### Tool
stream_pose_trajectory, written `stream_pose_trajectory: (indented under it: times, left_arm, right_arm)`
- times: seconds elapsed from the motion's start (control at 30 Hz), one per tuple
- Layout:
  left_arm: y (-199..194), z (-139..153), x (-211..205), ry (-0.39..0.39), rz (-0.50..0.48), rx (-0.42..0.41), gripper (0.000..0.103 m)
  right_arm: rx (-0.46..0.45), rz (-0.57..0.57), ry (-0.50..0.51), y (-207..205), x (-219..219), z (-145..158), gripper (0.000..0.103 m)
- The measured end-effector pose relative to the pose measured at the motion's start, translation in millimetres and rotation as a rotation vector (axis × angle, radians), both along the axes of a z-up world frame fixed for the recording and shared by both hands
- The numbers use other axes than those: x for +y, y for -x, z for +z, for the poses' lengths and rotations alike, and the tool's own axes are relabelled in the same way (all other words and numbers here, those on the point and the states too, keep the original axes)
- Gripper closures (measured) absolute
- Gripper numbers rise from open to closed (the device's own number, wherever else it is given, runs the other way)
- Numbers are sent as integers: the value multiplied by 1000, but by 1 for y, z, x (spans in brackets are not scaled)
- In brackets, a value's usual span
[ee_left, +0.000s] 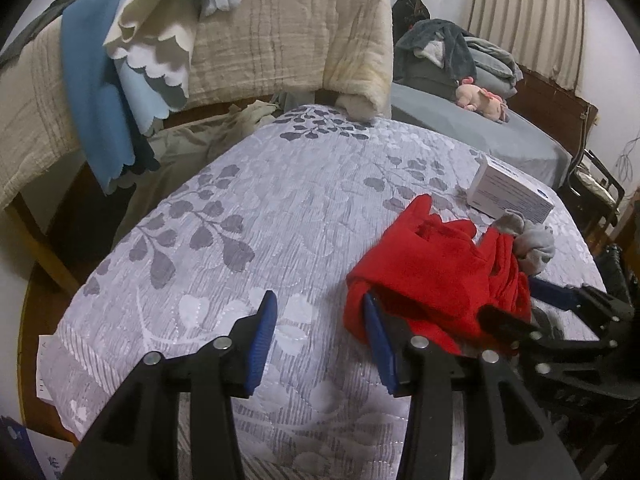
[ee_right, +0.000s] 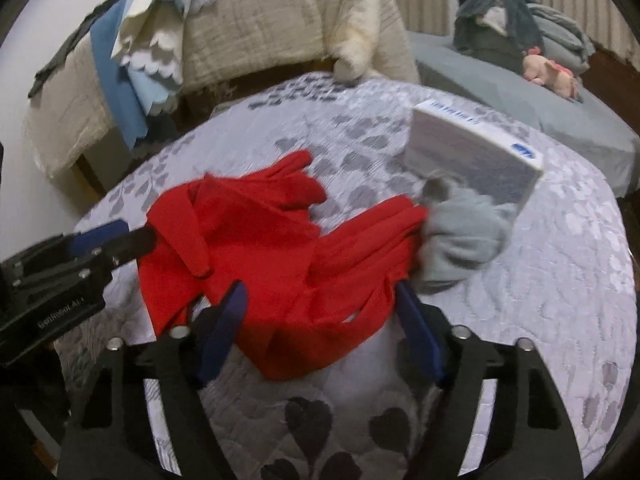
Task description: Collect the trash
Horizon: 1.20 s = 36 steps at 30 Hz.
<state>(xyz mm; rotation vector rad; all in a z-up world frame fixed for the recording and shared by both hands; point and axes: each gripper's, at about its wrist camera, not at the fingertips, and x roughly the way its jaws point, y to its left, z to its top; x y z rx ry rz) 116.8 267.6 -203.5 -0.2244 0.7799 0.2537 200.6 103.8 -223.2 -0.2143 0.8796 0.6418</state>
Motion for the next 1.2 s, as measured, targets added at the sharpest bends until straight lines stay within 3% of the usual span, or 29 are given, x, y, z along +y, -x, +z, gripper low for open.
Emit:
stream_pose_trajectory:
  times: [0.27, 0.5, 0.7, 1.0, 1.07, 1.1, 1.13, 1.17, 1.2]
  left_arm:
    - [0, -4, 3, 45, 5, 4, 59]
    - [0, -2, -3, 51, -11, 5, 56]
    - [-4, -1, -13, 58, -33, 5, 56]
    - [-30, -5, -36, 69, -85, 37, 45]
    - [-38, -7, -41, 76, -99, 48, 50]
    - [-39, -7, -43, 80, -106, 50, 58]
    - [-42, -8, -46, 81, -117, 55, 80]
    - [-46, -8, -50, 78, -133, 67, 88]
    - [-46, -8, -52, 78, -138, 65, 91]
  right_arm:
    - [14, 10, -35, 0, -5, 2, 87]
    - [-13, 19, -63, 12, -23, 19, 89]
    - [-35, -43, -68, 15, -60, 34, 89]
    - [-75, -136, -73, 4, -106, 49, 89]
    - [-89, -140, -76, 4, -111, 54, 89]
    - [-93, -140, -77, 4, -113, 55, 89]
    - [-100, -139, -80, 4, -115, 58, 89]
    - [-103, -138, -82, 5, -115, 59, 89]
    - [-105, -135, -87, 6, -116, 62, 89]
